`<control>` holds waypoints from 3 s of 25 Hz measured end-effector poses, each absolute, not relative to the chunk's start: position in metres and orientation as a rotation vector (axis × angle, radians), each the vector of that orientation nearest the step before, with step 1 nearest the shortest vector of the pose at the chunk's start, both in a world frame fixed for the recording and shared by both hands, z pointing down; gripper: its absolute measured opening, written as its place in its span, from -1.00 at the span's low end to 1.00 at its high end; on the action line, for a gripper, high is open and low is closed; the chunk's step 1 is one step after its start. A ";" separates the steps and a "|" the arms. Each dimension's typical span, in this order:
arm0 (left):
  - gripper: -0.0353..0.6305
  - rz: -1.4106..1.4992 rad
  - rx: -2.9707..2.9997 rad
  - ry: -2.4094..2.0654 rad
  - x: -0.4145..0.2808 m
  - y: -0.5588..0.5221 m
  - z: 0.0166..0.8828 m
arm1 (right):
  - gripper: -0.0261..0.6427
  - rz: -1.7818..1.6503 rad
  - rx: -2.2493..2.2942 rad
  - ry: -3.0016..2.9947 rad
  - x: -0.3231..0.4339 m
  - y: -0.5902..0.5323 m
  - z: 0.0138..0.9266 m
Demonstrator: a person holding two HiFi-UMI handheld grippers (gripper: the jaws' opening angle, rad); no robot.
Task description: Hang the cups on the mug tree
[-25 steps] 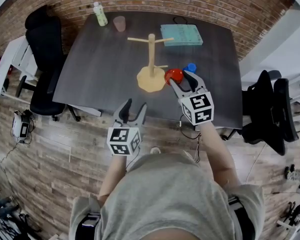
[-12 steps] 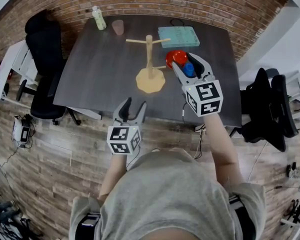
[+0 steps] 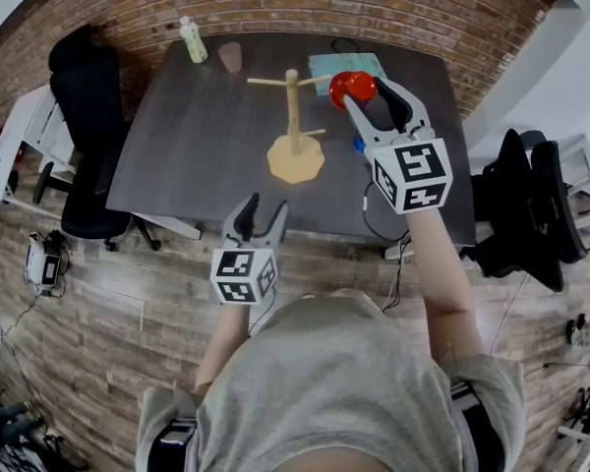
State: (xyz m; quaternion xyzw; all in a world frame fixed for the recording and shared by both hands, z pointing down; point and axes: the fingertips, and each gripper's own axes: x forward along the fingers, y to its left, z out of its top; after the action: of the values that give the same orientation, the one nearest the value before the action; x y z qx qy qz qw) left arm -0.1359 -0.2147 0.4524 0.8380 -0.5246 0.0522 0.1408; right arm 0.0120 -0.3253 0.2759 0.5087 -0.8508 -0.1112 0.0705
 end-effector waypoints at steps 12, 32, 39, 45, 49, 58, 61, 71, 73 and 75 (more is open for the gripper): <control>-0.19 0.162 2.411 -1.516 -0.143 -0.212 0.456 | -0.29 -0.339 1.527 -2.585 -0.007 -0.342 0.267; -0.20 0.162 2.366 -1.538 -0.125 -0.221 0.463 | -0.30 -0.128 1.463 -2.662 0.004 -0.373 0.294; -0.20 0.142 2.342 -1.579 -0.122 -0.233 0.461 | -0.33 -0.109 1.415 -2.669 0.003 -0.384 0.306; -0.20 0.144 2.329 -1.594 -0.121 -0.239 0.461 | -0.33 -0.111 1.393 -2.692 0.000 -0.386 0.307; -0.20 0.150 2.324 -1.598 -0.120 -0.241 0.463 | -0.33 -0.112 1.384 -2.706 -0.001 -0.384 0.309; -0.20 0.174 2.320 -1.578 -0.108 -0.248 0.471 | -0.33 -0.100 1.399 -2.690 0.019 -0.371 0.335; -0.20 0.182 2.317 -1.566 -0.101 -0.252 0.475 | -0.33 -0.070 1.418 -2.654 0.033 -0.373 0.356; -0.20 0.209 2.299 -1.547 -0.084 -0.274 0.489 | -0.33 0.013 1.462 -2.540 0.070 -0.391 0.416; -0.20 0.215 2.294 -1.545 -0.082 -0.280 0.492 | -0.33 0.022 1.466 -2.521 0.076 -0.397 0.428; -0.20 0.220 2.288 -1.543 -0.079 -0.285 0.495 | -0.33 0.035 1.468 -2.506 0.081 -0.404 0.441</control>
State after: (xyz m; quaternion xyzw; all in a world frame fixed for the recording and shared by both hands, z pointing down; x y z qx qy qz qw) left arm -0.0790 -0.2851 0.4950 0.8121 -0.5477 0.0781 0.1854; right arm 0.0807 -0.4036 0.4409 0.5020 -0.8567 0.0119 0.1180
